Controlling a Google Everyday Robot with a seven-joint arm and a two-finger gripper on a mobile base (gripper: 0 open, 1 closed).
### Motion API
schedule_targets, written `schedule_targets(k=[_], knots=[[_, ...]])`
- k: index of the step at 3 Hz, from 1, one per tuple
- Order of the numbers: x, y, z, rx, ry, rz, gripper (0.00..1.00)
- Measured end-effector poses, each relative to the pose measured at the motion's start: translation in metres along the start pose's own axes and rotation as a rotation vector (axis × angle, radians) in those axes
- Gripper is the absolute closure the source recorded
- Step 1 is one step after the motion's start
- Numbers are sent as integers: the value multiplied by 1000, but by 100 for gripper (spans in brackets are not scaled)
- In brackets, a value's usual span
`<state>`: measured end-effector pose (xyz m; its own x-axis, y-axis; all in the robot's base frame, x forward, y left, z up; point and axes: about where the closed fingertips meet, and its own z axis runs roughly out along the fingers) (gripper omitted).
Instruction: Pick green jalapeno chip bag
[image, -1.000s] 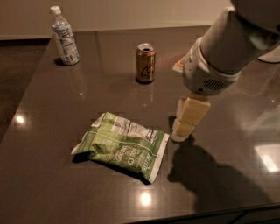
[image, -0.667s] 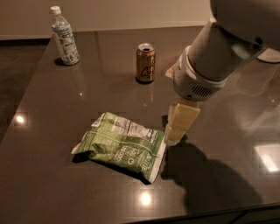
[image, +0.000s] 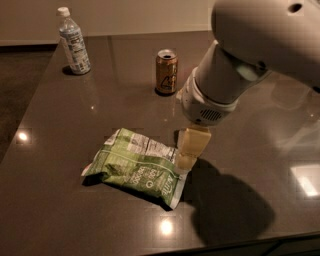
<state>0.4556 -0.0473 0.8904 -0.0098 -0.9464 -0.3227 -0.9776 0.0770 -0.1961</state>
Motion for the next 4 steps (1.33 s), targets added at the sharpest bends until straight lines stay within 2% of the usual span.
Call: schedule_targets(k=[2,4], knots=[[-12,17,30,-60,6,-24,0],[-23,35,47,-105,-2,-47,0]])
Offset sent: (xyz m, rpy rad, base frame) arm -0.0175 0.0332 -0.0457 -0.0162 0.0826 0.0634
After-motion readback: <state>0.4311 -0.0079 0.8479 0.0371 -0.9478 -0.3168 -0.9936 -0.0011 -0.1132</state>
